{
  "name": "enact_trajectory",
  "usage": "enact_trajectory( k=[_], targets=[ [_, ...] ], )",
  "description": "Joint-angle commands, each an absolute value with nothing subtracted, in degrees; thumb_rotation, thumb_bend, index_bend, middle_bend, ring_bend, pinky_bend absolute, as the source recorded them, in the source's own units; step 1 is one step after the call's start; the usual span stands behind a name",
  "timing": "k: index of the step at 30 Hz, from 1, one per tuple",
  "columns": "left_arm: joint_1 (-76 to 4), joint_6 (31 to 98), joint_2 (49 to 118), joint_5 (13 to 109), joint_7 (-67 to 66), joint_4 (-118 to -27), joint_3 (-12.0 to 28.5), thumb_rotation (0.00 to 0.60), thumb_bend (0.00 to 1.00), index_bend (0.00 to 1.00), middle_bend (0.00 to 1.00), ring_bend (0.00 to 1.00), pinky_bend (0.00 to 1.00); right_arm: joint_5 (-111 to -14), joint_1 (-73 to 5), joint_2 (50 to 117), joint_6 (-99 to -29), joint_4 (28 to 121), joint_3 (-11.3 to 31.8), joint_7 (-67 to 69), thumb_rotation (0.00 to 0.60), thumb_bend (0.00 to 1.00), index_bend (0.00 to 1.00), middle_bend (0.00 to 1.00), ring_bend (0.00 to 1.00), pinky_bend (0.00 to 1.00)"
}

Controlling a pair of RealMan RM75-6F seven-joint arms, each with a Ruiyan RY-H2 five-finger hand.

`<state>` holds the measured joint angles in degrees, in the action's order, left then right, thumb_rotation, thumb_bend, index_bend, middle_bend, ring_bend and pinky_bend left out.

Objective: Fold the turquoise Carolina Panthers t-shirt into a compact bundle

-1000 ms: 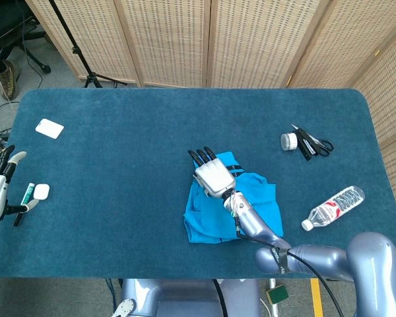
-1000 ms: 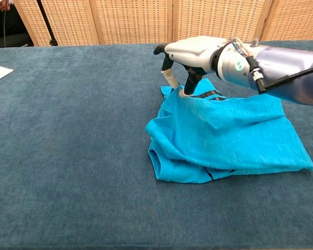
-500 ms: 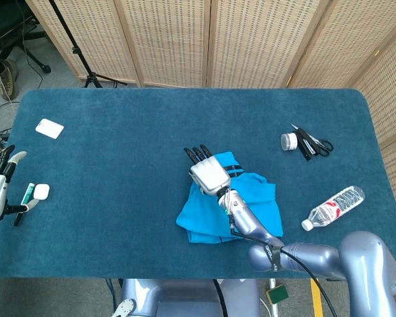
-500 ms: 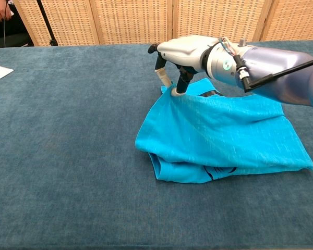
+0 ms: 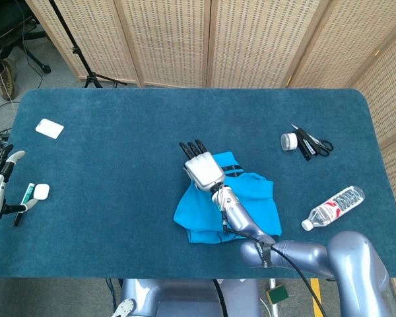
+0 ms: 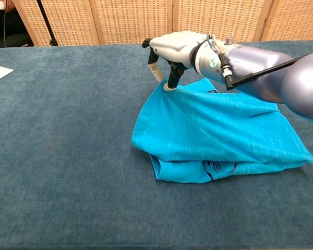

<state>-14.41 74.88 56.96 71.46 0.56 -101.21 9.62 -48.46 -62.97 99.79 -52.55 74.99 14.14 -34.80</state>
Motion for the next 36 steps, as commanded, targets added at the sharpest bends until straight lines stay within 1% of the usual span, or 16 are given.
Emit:
enact_trajectory(
  k=[1,7,8,10,11,12,14,15,26,29,36],
  targets=[
    [-14.41,74.87,56.94,71.49,0.63,-101.2,9.61,0.6,0.05,0.0,0.0,0.0,0.0,-47.99,-62.98,100.19,-51.94,74.49,13.72,-35.24,0.6,0.41,0.67,0.03,0.0,0.0],
    [-14.38,74.95,56.93,71.62,0.67,-101.24,9.56,0.6,0.05,0.0,0.0,0.0,0.0,-47.95,-63.0,100.94,-51.3,73.4,12.9,-36.07,0.6,0.39,0.66,0.03,0.0,0.0],
    [-14.36,74.98,56.93,71.63,0.68,-101.26,9.56,0.6,0.05,0.0,0.0,0.0,0.0,-47.93,-62.99,101.01,-51.21,73.26,12.82,-36.14,0.6,0.36,0.61,0.02,0.0,0.0],
    [-14.34,75.03,56.93,71.63,0.72,-101.26,9.57,0.6,0.05,0.0,0.0,0.0,0.0,-48.0,-62.96,101.13,-51.01,73.01,12.59,-36.31,0.6,0.21,0.41,0.01,0.0,0.0],
    [-14.33,75.03,56.93,71.59,0.72,-101.26,9.58,0.6,0.05,0.0,0.0,0.0,0.0,-47.8,-62.89,101.04,-50.61,73.13,12.47,-36.28,0.6,0.1,0.26,0.0,0.0,0.0],
    [-14.34,75.02,56.94,71.57,0.71,-101.25,9.59,0.6,0.05,0.0,0.0,0.0,0.0,-47.2,-62.83,100.81,-49.99,73.43,12.4,-36.32,0.6,0.02,0.13,0.0,0.0,0.0],
    [-14.39,74.92,56.98,71.58,0.7,-101.22,9.55,0.6,0.05,0.0,0.0,0.0,0.0,-46.19,-62.89,100.37,-49.43,73.88,12.32,-36.93,0.6,0.0,0.01,0.0,0.0,0.0],
    [-14.41,74.87,56.98,71.62,0.69,-101.23,9.52,0.6,0.05,0.0,0.0,0.0,0.0,-45.69,-62.94,100.12,-49.26,74.17,12.27,-37.35,0.6,0.0,0.0,0.0,0.0,0.0],
    [-14.49,74.82,57.11,71.75,0.32,-101.28,9.41,0.6,0.05,0.0,0.0,0.0,0.0,-46.24,-62.04,97.25,-50.45,79.51,11.86,-37.29,0.6,0.0,0.0,0.0,0.0,0.0],
    [-14.46,74.91,57.18,71.96,0.14,-101.37,9.29,0.6,0.05,0.0,0.0,0.0,0.0,-47.92,-61.2,96.36,-51.6,81.15,12.11,-35.63,0.6,0.0,0.0,0.0,0.0,0.0],
    [-14.32,75.28,57.2,72.42,0.09,-101.59,9.15,0.6,0.05,0.0,0.0,0.0,0.0,-55.31,-58.2,94.83,-57.23,83.57,12.81,-30.13,0.6,0.0,0.0,0.0,0.0,0.0]
  ],
)
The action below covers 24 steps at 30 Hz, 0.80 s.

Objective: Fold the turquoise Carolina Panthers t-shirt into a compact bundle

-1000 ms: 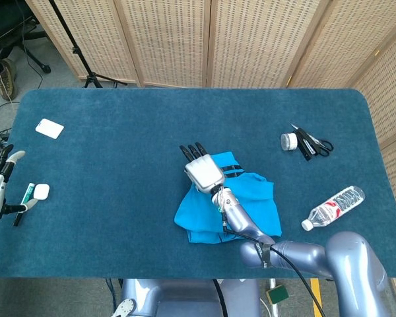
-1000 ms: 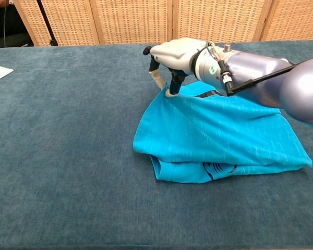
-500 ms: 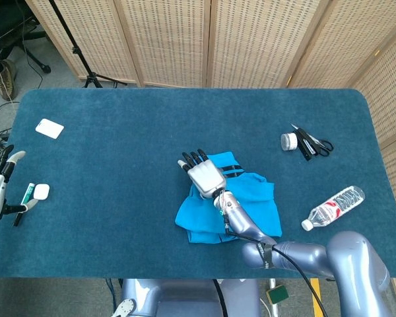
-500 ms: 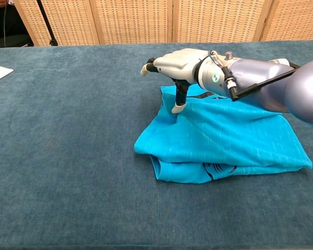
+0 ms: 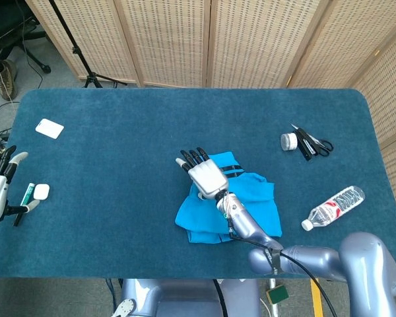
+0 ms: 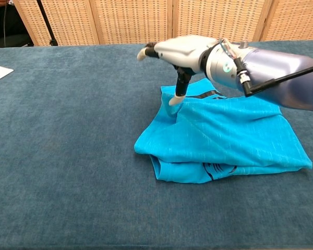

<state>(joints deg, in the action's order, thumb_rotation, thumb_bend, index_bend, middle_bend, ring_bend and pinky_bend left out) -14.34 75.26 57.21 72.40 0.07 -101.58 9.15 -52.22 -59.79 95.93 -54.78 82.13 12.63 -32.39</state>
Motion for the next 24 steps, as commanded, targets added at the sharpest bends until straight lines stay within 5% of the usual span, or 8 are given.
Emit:
enact_trajectory(
  k=[1,24],
  targets=[
    [-14.31,75.29,57.19,72.45,0.13,-101.6,9.13,0.6,0.05,0.0,0.0,0.0,0.0,-56.49,-57.58,93.99,-58.05,84.39,12.58,-29.65,0.6,0.0,0.0,0.0,0.0,0.0],
    [-10.33,84.16,59.92,79.45,2.15,-99.7,7.49,0.6,0.05,0.0,0.0,0.0,0.0,-84.11,-28.21,67.66,-89.71,92.49,-1.0,-3.99,0.6,0.0,0.0,0.0,0.0,0.0]
  ],
)
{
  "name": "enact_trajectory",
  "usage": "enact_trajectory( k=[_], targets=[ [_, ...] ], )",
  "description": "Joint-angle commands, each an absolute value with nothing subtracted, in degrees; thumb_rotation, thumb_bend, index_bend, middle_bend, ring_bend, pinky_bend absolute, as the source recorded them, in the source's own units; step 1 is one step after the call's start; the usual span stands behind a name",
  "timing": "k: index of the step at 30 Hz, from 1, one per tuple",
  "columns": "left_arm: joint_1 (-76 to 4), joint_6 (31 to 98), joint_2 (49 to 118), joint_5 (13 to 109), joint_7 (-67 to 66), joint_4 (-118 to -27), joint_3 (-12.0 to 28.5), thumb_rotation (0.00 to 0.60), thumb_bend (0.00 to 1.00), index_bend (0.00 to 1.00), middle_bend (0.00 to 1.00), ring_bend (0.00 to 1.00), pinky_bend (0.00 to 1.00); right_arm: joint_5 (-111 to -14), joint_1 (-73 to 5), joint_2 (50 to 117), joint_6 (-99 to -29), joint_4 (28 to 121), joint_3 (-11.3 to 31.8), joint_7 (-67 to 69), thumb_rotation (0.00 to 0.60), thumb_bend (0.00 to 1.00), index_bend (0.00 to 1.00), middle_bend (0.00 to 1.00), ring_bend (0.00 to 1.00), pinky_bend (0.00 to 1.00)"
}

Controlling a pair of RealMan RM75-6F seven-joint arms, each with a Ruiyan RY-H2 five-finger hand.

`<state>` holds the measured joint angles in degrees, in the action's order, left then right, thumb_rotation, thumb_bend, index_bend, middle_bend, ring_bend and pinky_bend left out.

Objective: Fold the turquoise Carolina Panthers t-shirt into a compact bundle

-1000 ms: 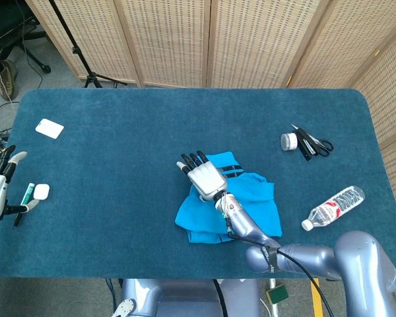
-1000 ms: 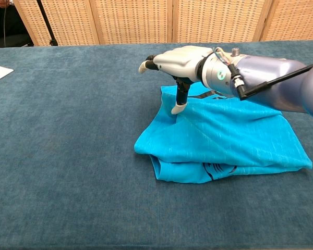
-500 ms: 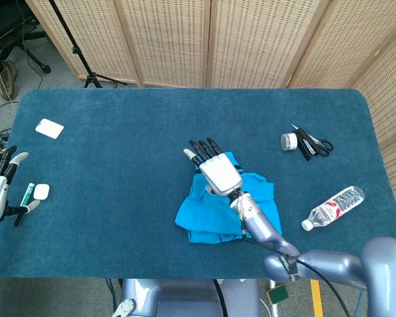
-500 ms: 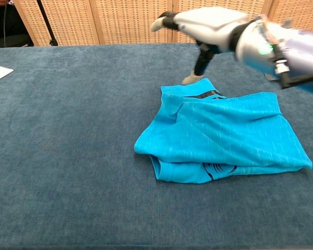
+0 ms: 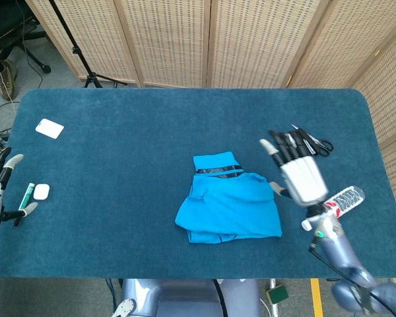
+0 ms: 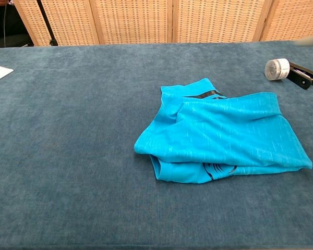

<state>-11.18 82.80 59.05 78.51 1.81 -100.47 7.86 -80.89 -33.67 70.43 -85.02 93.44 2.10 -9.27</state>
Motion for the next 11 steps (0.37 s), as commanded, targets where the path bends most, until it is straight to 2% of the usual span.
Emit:
enact_trajectory(
  k=[1,7,11],
  targets=[
    [-9.94,84.88,60.31,79.83,2.35,-99.31,7.33,0.6,0.05,0.0,0.0,0.0,0.0,-84.47,-26.6,67.26,-90.94,91.79,-1.64,-2.33,0.6,0.0,0.0,0.0,0.0,0.0],
    [-7.59,88.48,62.19,80.86,3.29,-96.91,6.59,0.6,0.02,0.0,0.0,0.0,0.0,-86.04,-18.43,66.7,-97.06,88.62,-4.43,6.04,0.6,0.0,0.0,0.0,0.0,0.0],
    [-6.27,91.7,64.67,79.39,-0.31,-95.15,7.52,0.6,0.0,0.0,0.0,0.0,0.0,-86.43,-13.6,67.31,-100.61,86.99,-5.45,7.8,0.6,0.0,0.0,0.0,0.0,0.0]
  ],
)
